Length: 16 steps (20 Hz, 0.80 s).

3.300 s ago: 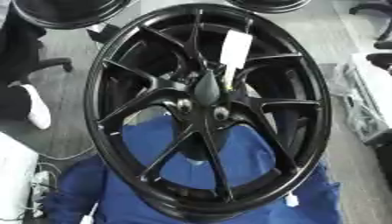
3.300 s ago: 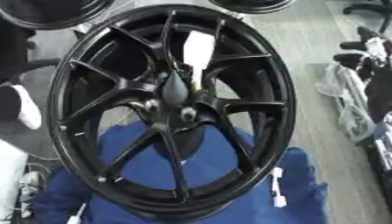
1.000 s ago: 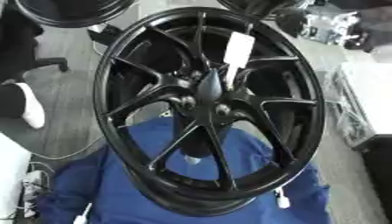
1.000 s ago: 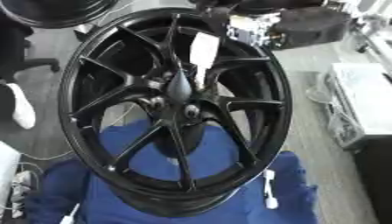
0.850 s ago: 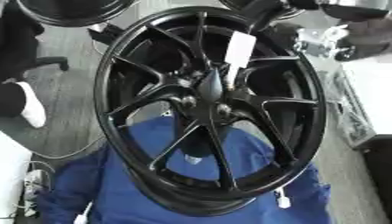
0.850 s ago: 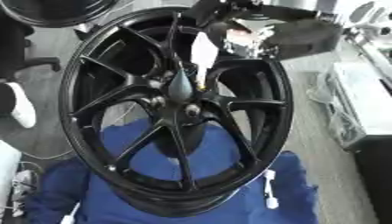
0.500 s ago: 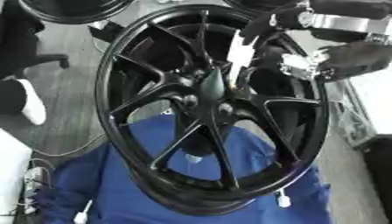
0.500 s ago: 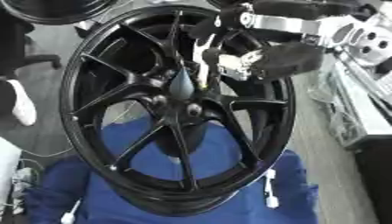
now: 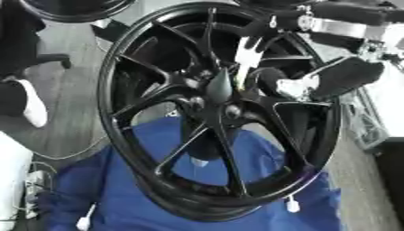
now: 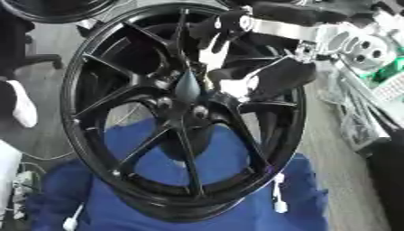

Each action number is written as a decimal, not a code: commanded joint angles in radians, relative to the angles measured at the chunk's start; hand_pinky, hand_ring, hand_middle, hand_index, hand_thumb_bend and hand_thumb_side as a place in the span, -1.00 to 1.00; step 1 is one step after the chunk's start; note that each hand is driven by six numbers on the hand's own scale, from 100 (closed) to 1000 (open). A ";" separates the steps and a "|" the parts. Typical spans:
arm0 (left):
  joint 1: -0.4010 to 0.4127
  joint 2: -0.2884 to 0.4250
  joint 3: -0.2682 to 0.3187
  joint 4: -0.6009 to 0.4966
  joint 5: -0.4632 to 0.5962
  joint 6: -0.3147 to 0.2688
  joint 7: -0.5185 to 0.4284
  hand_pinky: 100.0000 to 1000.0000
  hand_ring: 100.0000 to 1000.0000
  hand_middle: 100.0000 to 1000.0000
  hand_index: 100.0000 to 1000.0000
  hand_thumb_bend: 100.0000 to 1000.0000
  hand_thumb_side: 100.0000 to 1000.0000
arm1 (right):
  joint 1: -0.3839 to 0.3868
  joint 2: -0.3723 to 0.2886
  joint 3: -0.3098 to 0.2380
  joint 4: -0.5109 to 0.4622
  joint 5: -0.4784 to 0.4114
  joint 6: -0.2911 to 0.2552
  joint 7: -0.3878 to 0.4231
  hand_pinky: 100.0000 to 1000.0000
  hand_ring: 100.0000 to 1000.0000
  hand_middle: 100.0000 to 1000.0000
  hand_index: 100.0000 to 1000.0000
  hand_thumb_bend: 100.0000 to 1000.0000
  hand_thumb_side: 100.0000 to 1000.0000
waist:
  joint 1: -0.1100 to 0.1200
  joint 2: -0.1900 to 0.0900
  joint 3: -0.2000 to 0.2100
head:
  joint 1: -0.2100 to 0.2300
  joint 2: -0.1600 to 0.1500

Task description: Pull the pin out of the wheel hub.

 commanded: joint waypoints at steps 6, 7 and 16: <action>-0.011 0.016 0.010 -0.007 -0.002 0.001 -0.001 0.52 0.46 0.41 0.56 -0.78 0.58 | -0.019 0.004 -0.031 -0.016 0.042 0.017 -0.093 0.86 0.52 0.42 0.87 -0.83 -0.75 | 0.007 -0.004 0.005 | -0.007 0.006; -0.012 0.016 0.009 -0.007 -0.001 0.001 -0.002 0.52 0.46 0.41 0.56 -0.78 0.58 | -0.018 0.005 -0.030 -0.015 0.048 0.028 -0.094 0.87 0.53 0.43 0.87 -0.81 -0.76 | 0.007 -0.003 0.007 | -0.008 0.006; -0.015 0.012 0.008 -0.006 0.000 0.003 -0.004 0.52 0.46 0.41 0.56 -0.78 0.58 | -0.025 0.030 -0.023 0.054 0.086 0.058 -0.083 0.92 0.60 0.51 0.90 -0.82 -0.65 | 0.006 0.003 0.018 | -0.017 0.006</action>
